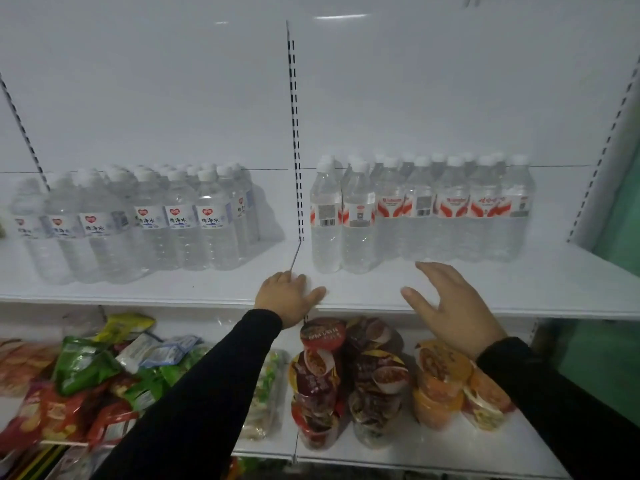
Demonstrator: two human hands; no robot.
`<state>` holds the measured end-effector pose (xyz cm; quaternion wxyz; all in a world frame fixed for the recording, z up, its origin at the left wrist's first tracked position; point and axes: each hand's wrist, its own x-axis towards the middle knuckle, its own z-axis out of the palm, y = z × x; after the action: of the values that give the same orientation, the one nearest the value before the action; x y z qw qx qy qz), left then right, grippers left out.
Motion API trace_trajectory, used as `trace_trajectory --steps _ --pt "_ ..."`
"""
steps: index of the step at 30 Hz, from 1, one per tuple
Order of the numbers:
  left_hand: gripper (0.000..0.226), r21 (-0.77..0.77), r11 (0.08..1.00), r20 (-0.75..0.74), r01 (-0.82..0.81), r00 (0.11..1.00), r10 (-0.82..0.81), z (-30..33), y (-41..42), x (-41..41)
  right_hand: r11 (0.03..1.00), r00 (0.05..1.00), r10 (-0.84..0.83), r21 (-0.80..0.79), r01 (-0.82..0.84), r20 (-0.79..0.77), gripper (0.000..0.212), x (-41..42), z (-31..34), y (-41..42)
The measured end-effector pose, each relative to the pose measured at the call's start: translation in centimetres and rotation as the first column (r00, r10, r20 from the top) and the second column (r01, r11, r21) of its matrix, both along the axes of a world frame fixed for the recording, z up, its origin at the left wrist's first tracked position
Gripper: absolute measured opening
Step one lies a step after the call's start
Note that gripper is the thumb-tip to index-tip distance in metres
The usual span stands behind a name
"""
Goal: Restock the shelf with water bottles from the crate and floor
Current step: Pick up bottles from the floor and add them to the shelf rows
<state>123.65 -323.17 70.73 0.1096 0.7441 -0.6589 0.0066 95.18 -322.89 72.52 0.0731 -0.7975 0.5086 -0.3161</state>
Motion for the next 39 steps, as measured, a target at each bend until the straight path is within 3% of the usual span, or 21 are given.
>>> trace_trajectory --steps 6,12,19,26,29,33,36,39 --pt "0.057 -0.331 0.932 -0.21 0.151 0.951 -0.229 0.1 7.5 -7.0 0.991 0.997 -0.056 -0.124 0.049 -0.051 0.066 -6.4 -1.6 7.6" --pt "0.051 -0.376 0.831 -0.19 0.41 0.844 -0.502 -4.0 14.4 -17.1 0.983 0.99 -0.14 -0.126 0.137 -0.016 0.054 -15.0 -7.0 15.7" --pt "0.059 -0.024 0.8 -0.28 0.6 0.764 -0.582 -15.5 21.0 -32.5 0.941 0.951 -0.303 0.135 0.309 -0.063 0.065 -29.2 -18.6 26.5" --pt "0.052 0.348 0.589 -0.351 0.729 0.684 -0.639 -33.2 26.0 -45.3 0.771 0.88 -0.454 0.434 0.467 -0.141 0.066 -38.5 -36.1 35.6" --pt "0.063 0.502 0.477 -0.394 0.722 0.682 -0.616 -42.6 27.7 -48.1 0.685 0.844 -0.513 0.518 0.512 -0.156 0.061 -39.8 -45.3 38.3" --pt "0.045 0.651 0.343 -0.404 0.677 0.692 -0.598 -57.0 29.3 -49.7 0.544 0.837 -0.499 0.672 0.503 -0.223 0.06 -39.8 -60.0 41.5" --pt "0.033 0.668 0.314 -0.42 0.675 0.69 -0.59 -67.6 30.4 -49.8 0.466 0.841 -0.489 0.746 0.476 -0.232 0.056 -38.6 -71.5 43.7" --pt "0.044 0.724 0.316 -0.359 0.613 0.726 -0.586 -78.6 31.4 -48.7 0.347 0.846 -0.465 0.826 0.445 -0.26 0.06 -36.8 -82.7 45.1"
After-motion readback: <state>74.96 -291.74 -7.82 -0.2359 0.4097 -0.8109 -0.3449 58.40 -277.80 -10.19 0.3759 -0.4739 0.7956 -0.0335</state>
